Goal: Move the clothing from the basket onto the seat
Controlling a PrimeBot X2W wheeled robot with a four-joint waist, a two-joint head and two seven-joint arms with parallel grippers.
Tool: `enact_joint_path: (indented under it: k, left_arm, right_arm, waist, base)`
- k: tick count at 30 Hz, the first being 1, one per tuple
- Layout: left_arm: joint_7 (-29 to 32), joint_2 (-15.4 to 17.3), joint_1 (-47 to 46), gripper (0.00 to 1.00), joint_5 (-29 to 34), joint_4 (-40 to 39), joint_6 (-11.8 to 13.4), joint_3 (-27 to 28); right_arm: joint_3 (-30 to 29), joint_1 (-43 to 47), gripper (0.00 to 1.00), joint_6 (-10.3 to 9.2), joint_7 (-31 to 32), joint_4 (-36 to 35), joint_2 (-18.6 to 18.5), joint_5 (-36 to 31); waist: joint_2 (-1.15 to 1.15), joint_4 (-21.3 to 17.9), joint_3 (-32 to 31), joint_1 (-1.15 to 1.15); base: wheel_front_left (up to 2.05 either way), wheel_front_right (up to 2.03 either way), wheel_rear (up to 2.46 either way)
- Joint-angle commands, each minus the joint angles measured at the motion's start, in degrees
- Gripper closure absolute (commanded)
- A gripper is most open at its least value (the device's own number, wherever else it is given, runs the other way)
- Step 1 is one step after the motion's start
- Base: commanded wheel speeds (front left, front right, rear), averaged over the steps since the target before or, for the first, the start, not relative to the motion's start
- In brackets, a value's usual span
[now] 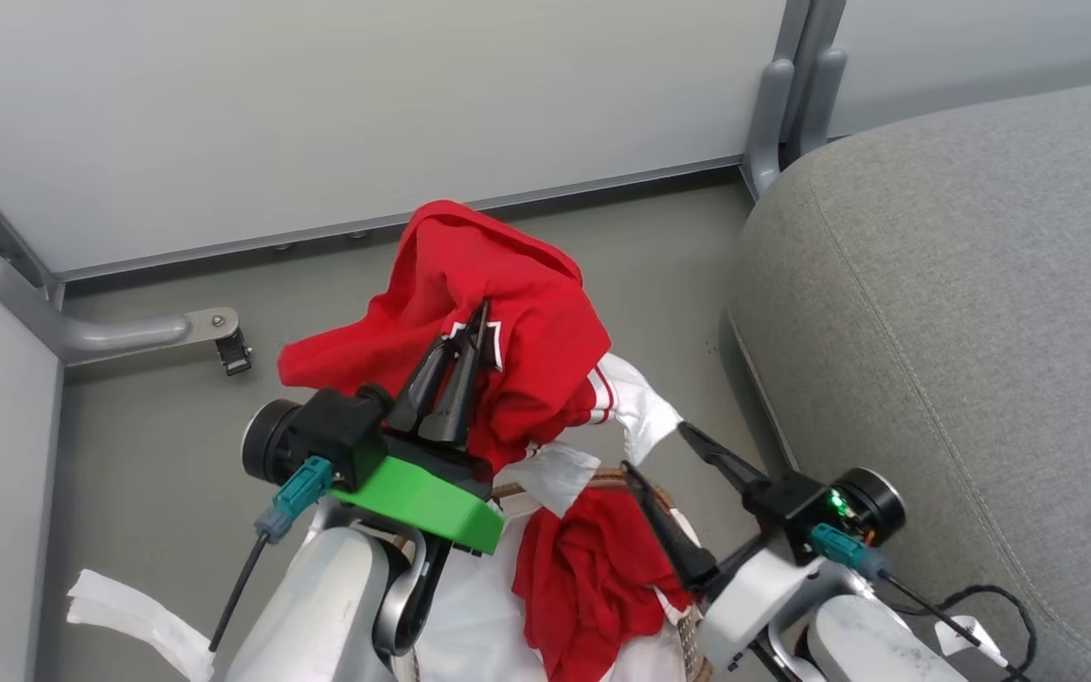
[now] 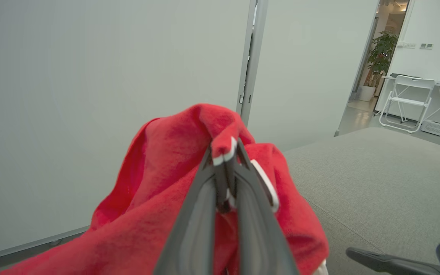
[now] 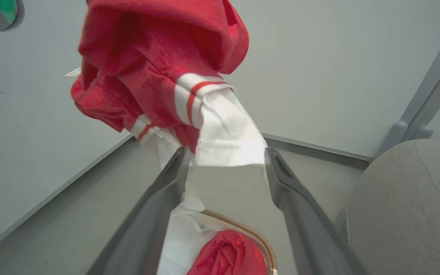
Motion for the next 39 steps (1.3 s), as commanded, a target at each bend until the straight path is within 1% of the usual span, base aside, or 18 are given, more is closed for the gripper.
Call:
enact_joint_path:
  k: [1, 6, 10, 13, 18, 21, 22, 23, 24, 30, 39]
  left_arm:
    - [-0.21, 0.08, -0.34, 1.00, -0.24, 0.07, -0.17, -0.33]
    - [-0.21, -0.07, -0.66, 1.00, -1.16, 0.21, -0.17, -2.13]
    - [-0.21, -0.15, -1.41, 1.00, -1.58, 0.20, -0.17, -4.31]
    - [-0.21, -0.19, -1.62, 1.00, -2.60, -0.08, -0.17, -6.44]
    - [-0.21, -0.16, -2.29, 1.00, -4.39, -0.86, -0.17, -9.78]
    - [-0.21, -0.19, -2.48, 1.00, -5.35, -1.28, -0.17, -11.27]
    - [-0.21, -0.20, -2.46, 1.00, -5.79, -1.46, -0.17, -11.73]
    - [-0.21, -0.22, -2.41, 1.00, -6.11, -1.54, -0.17, -12.04]
    - [-0.21, -0.19, -2.35, 1.00, -6.29, -1.58, -0.17, -12.24]
    - [-0.21, -0.21, -1.94, 1.00, -6.19, -1.39, -0.17, -11.99]
    - [-0.21, -0.19, -1.11, 1.00, -6.13, -1.44, -0.17, -11.26]
  right_arm:
    - [1.70, -1.59, 0.00, -0.06, -0.25, -0.31, -0.20, 0.54]
    - [7.76, -6.92, 0.00, -0.06, -0.25, 1.77, 0.60, 1.16]
    - [10.93, -11.31, 0.00, -0.06, -0.25, 4.89, 1.69, 0.56]
    - [11.56, -13.44, 0.00, -0.06, -0.26, 6.97, 2.86, -0.35]
    - [10.19, -15.13, 0.00, -0.06, -0.25, 9.87, 4.24, -1.39]
    - [9.76, -15.43, 0.00, -0.06, -0.25, 11.32, 4.43, -1.20]
    - [10.04, -15.41, 0.31, -0.06, -0.25, 11.70, 4.51, -0.44]
    - [10.49, -15.32, 0.96, -0.06, -0.25, 11.86, 4.54, 0.44]
    - [10.61, -15.43, 1.00, -0.06, -0.25, 11.93, 4.55, 1.12]
    - [9.25, -15.09, 1.00, -0.06, -0.25, 12.17, 4.45, 2.95]
    - [6.57, -13.19, 1.00, -0.06, -0.25, 11.05, 4.49, 1.99]
  waist:
    - [0.32, 0.70, -0.33, 0.01]
    - [0.32, 2.24, -0.21, 0.01]
    - [0.32, 4.02, 0.03, 0.01]
    - [0.32, 5.51, 0.03, 0.01]
    - [0.32, 8.18, 0.00, 0.01]
    - [0.32, 9.41, -0.08, 0.01]
    - [0.32, 9.75, -0.10, 0.01]
    - [0.32, 10.01, -0.14, 0.01]
    - [0.32, 10.19, -0.18, 0.01]
    - [0.32, 9.63, 0.00, 0.01]
    - [0.32, 5.89, 0.14, 0.01]
  base:
    - [0.00, 0.00, 0.00]
    - [0.00, 0.00, 0.00]
    - [0.00, 0.00, 0.00]
    - [0.00, 0.00, 0.00]
    - [0.00, 0.00, 0.00]
    - [0.00, 0.00, 0.00]
    - [0.00, 0.00, 0.00]
    - [0.00, 0.00, 0.00]
    - [0.00, 0.00, 0.00]
    - [0.00, 0.00, 0.00]
    - [0.00, 0.00, 0.00]
